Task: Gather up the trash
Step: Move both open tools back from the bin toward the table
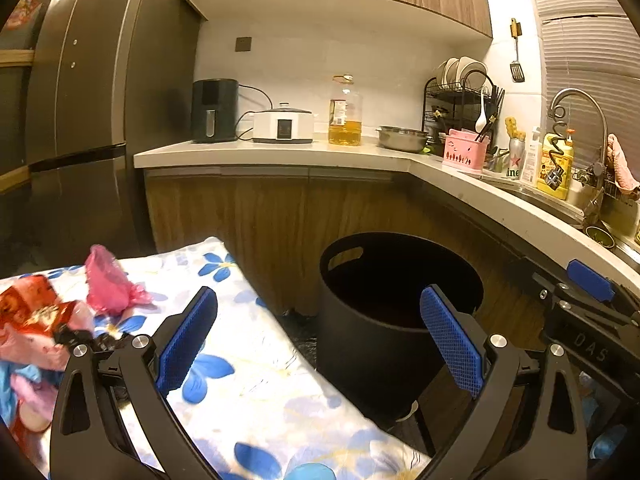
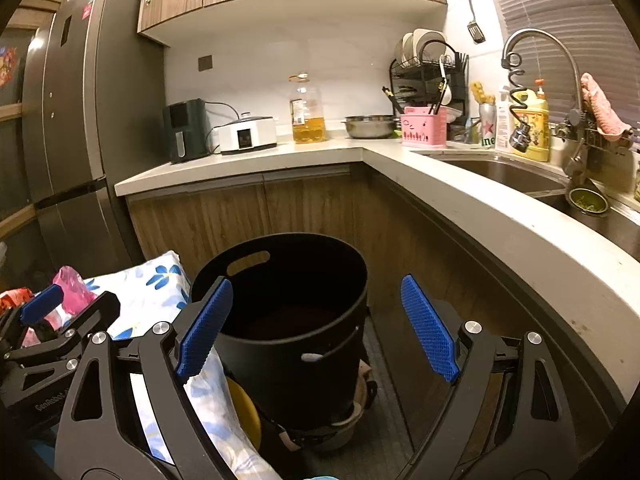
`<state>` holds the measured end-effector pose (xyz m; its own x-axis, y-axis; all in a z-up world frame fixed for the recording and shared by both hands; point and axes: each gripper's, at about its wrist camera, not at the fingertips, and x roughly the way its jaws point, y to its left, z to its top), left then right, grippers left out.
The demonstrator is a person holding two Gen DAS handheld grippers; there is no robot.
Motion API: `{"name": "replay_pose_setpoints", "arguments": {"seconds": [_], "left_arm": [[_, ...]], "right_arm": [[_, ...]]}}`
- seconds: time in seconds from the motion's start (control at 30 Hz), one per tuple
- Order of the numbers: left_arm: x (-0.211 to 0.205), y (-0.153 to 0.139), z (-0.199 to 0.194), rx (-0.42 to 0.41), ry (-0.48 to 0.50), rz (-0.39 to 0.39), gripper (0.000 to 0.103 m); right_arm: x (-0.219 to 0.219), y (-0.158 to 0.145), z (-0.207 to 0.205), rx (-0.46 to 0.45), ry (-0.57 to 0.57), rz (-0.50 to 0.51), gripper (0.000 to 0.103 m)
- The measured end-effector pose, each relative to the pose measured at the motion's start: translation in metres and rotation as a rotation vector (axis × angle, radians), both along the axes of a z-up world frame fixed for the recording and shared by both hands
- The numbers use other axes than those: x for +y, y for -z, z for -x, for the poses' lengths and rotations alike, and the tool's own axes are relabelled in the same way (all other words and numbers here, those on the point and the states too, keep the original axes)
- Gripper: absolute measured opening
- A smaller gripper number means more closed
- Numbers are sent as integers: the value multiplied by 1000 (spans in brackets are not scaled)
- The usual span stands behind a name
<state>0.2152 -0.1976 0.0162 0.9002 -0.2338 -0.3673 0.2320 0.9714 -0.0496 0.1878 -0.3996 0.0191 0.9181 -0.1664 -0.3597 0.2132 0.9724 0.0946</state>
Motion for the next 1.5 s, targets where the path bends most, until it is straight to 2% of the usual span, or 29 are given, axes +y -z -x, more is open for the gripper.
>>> {"name": "replay_pose_setpoints", "arguments": {"seconds": [0.77, 1.5], "left_arm": [[42, -5, 83, -30, -97, -17, 97], [87, 6, 119, -29, -197, -10, 97]], "right_arm": [[42, 4, 77, -11, -42, -1, 86], [80, 9, 96, -17, -103, 1, 86]]}}
